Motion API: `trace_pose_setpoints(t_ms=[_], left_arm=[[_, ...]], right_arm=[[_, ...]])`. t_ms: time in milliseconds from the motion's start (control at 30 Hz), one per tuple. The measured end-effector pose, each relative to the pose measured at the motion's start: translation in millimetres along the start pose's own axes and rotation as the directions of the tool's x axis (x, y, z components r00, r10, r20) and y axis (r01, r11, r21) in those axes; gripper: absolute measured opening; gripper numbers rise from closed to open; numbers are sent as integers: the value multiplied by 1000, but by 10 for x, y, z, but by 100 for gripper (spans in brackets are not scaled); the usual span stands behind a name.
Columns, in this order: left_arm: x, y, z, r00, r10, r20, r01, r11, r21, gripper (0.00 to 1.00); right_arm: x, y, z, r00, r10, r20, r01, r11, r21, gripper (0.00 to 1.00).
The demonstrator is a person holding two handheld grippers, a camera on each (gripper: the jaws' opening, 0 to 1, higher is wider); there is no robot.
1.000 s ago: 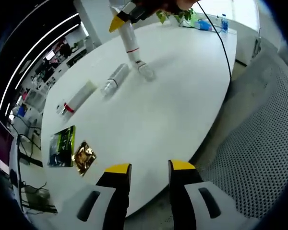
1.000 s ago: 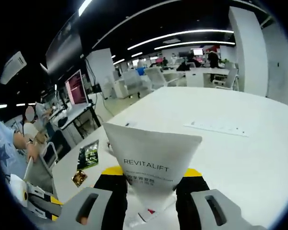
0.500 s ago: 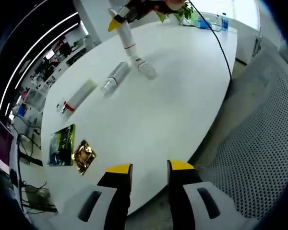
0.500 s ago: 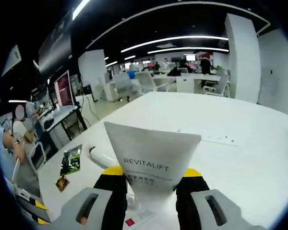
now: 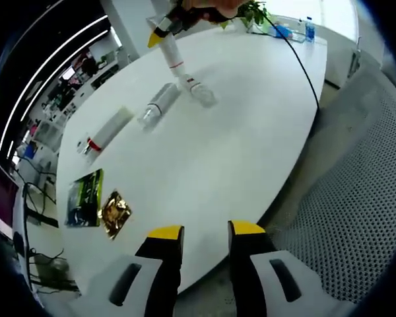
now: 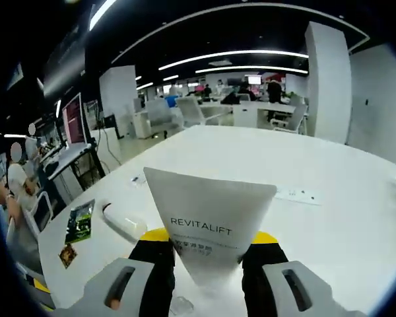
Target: Arrange the skincare products in the storage area until every visible bottle or jar stands upright without overlapping.
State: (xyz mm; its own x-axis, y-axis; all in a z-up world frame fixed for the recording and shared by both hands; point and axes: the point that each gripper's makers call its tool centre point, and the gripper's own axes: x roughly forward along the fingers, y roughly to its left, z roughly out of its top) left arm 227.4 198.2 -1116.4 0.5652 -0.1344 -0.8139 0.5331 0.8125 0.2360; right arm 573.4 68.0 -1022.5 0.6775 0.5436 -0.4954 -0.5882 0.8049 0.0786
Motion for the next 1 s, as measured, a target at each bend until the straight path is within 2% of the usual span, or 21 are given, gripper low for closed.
trace_pose_setpoints(t_ms=[333, 467, 1000], left_arm=[[12, -14, -17, 1000, -10, -8, 10, 1000, -1, 27], [15, -16, -22, 1000, -13, -9, 13, 1000, 0, 27], [21, -21, -44, 1000, -17, -18, 17, 1000, 3, 26]], right_arm=[[171, -169, 51, 997, -74, 23, 74, 997, -21, 34], [211, -203, 59, 996, -88, 31, 88, 996, 3, 34], [336, -200, 113, 990, -123, 65, 126, 991, -49, 35]])
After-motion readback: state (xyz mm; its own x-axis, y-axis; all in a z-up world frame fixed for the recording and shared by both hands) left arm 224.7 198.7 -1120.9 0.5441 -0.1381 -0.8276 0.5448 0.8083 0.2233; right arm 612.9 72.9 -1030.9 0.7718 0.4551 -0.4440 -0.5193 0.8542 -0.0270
